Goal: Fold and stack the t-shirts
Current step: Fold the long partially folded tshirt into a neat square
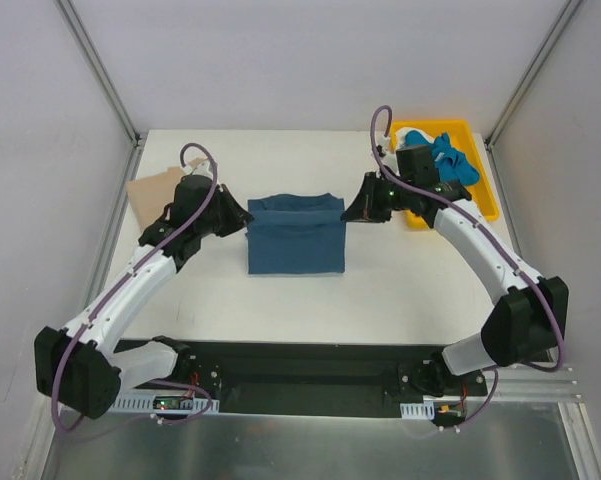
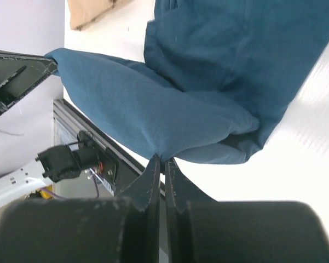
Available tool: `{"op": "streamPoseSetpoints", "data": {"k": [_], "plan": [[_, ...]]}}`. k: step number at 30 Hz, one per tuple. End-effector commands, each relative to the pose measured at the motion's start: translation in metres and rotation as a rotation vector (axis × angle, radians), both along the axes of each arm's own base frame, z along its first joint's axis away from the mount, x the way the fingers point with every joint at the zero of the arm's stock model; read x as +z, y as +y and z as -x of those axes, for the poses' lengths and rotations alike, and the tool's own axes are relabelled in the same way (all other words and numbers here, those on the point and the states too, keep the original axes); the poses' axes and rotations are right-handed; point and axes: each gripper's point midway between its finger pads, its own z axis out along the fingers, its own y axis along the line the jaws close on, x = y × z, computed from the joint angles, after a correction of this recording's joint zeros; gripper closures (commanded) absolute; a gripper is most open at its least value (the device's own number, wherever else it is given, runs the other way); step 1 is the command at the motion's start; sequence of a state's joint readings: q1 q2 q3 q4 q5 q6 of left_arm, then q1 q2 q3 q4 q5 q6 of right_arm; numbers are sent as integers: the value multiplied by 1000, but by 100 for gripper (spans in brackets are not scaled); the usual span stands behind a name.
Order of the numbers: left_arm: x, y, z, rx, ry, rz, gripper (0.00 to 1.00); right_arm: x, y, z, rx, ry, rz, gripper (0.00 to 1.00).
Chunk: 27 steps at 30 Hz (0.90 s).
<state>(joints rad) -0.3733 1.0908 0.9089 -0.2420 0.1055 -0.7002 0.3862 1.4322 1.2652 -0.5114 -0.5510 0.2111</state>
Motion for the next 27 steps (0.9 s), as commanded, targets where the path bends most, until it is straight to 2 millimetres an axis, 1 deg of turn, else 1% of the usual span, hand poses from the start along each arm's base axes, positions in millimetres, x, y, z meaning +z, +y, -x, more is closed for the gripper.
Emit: {"op": "streamPoseSetpoints", "data": {"k": [1, 2, 3, 4, 5, 6, 7, 8, 9, 10, 11, 12, 13, 14, 15, 16, 17, 18, 19, 20, 21, 22, 23, 26, 27], "plan": [[23, 10, -43, 67, -94, -79, 100, 24, 4, -40, -22, -68, -45, 99], [19, 10, -53, 72, -81, -89, 100, 30, 6, -47, -19, -82, -53, 99], [19, 10, -57, 74, -76, -93, 100, 19, 8, -56, -21, -56, -45, 99], [16, 14, -64, 87, -66, -100, 100, 18, 7, -65, -29, -56, -46, 99], [11, 14, -74, 93, -51, -109, 100, 15, 9, -70, -26, -52, -47, 99], [8, 16, -80, 98, -43, -115, 100, 10, 11, -83, -27, -46, -43, 99], [-6, 18, -91, 107, -12, -131, 100, 5, 8, -92, -42, -41, -39, 99], [-1, 18, -101, 105, -24, -134, 100, -8, 8, -104, -52, -26, -27, 99], [-3, 17, -108, 103, -18, -135, 100, -6, 10, -114, -58, -41, -31, 99], [-21, 18, -118, 102, 20, -150, 100, -11, 7, -124, -78, -42, -24, 99], [-15, 15, -130, 91, 5, -145, 100, -25, 7, -137, -89, -31, -16, 99], [-18, 14, -137, 89, 13, -145, 100, -21, 8, -148, -94, -51, -18, 99], [-39, 13, -146, 84, 59, -154, 100, -25, 6, -157, -108, -49, -15, 99], [-31, 10, -158, 65, 45, -128, 100, -43, 6, -167, -124, -23, 2, 99], [-36, 8, -165, 53, 56, -120, 100, -48, 4, -174, -136, -21, 3, 99], [-54, 5, -173, 35, 93, -118, 100, -49, 1, -184, -158, -29, 4, 99], [-48, 4, -186, 29, 74, -105, 100, -61, 0, -193, -174, -21, 8, 99], [-51, 1, -191, 13, 80, -93, 100, -65, -3, -199, -189, -22, 9, 99], [-69, 0, -197, 5, 112, -98, 100, -68, -6, -206, -212, -16, 7, 99], [-63, -4, -208, -4, 93, -86, 100, -78, -7, -210, -220, 0, 6, 99], [-66, -7, -211, -29, 103, -64, 100, -82, -10, -214, -232, 7, 4, 99], [-80, -10, -215, -44, 128, -58, 100, -84, -10, -216, -235, 10, -7, 99], [-77, -13, -221, -58, 117, -47, 100, -90, -11, -217, -239, 19, -4, 99], [-90, -20, -229, -88, 134, -28, 100, -103, -15, -219, -251, 36, 8, 99], [-92, -21, -230, -94, 138, -24, 100, -104, -16, -219, -251, 33, 6, 99]]}}
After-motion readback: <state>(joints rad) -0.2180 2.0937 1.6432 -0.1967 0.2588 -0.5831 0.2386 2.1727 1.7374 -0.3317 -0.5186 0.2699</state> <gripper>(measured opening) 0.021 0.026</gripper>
